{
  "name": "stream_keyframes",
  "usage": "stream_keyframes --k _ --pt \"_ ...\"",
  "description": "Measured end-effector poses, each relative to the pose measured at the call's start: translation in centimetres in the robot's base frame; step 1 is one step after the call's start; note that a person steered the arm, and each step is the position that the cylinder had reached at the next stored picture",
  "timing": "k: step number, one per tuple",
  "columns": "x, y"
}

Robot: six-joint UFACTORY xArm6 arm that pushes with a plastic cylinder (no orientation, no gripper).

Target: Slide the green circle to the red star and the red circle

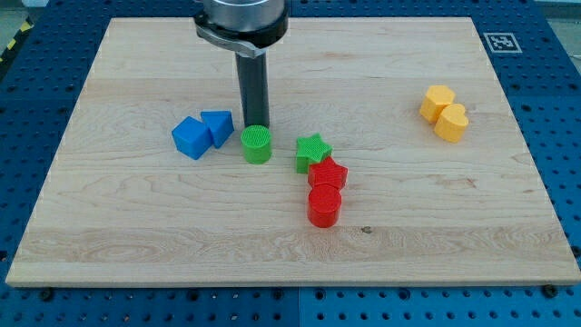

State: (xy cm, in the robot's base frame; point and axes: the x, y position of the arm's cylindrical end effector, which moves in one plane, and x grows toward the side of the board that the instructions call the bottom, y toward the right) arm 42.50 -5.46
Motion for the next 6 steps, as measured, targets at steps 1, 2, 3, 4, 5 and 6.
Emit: stream_keyframes --k 1,2,3,4,5,6 --pt "1.6 -0.5" --pt "5.0 -0.5" --pt "6.5 -1.1" --pt "6.6 -3.0" --pt "8.0 -3.9" --pt "8.4 -3.2"
